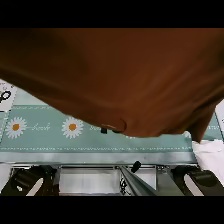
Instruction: Fold the shirts.
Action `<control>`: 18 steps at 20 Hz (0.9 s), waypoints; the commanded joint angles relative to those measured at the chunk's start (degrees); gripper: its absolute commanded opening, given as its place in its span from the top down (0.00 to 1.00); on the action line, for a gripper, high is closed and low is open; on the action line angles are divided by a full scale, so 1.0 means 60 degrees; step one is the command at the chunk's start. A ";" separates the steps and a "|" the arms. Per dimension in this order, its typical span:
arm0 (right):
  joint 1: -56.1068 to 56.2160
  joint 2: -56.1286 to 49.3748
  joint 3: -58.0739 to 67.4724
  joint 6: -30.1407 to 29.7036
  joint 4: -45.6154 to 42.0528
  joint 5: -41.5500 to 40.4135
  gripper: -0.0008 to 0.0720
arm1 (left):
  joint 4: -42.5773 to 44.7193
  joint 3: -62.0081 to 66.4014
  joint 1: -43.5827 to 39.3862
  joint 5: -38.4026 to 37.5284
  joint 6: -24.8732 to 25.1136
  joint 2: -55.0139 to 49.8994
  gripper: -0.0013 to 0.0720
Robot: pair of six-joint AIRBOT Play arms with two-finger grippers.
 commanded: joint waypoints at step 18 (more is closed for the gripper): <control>0.2011 -0.6790 -0.4422 0.0346 0.1173 -0.2903 0.94 | 1.0732 -0.1067 0.0080 -0.5464 -0.5461 -0.4728 0.95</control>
